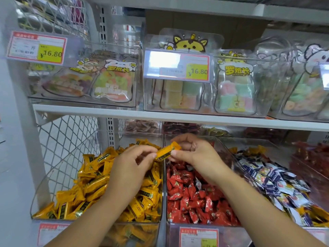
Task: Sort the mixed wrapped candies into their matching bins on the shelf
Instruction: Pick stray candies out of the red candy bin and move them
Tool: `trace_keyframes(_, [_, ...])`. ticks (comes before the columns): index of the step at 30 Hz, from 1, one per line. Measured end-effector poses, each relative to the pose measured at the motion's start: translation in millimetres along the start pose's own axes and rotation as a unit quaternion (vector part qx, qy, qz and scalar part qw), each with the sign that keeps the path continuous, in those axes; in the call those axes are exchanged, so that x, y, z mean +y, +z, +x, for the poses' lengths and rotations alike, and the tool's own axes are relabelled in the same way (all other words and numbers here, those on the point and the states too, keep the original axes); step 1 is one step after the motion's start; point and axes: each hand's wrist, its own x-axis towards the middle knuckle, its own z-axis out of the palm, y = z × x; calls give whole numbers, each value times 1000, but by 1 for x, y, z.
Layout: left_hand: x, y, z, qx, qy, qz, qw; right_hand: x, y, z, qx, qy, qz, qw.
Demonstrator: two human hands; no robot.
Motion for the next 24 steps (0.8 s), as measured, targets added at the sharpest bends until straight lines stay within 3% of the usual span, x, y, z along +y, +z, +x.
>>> trace_keyframes(3, [-13,-8,8,67,-1,156,985,11,1,23,11,-2,-91,996])
trace_keyframes(5, [-20,-13,9,71,22,244,967,19,-17,37,65,48,-176,981])
trace_keyframes(7, [-18,-18,6,-4,61,243,968,30,-37,46,113,118,-327,931])
trace_keyframes(9, [-13,-17,2,-142,85,216,962,41,-49,50,103,145,-420,890])
trace_keyframes(12, [-9,-7,-3,-296,88,216,926,58,-54,58,55,142,-437,886])
trace_keyframes(14, [-8,-6,-3,-326,84,223,915,70,-55,62,23,159,-468,869])
trace_keyframes(19, [-16,-5,-4,-321,91,239,912,80,-45,67,-10,179,-614,769])
trace_keyframes(22, [-17,-5,-6,-322,81,235,914,75,-48,61,10,172,-581,796])
trace_keyframes(24, [-18,-7,-6,-323,75,234,914,67,-49,52,73,136,-568,809])
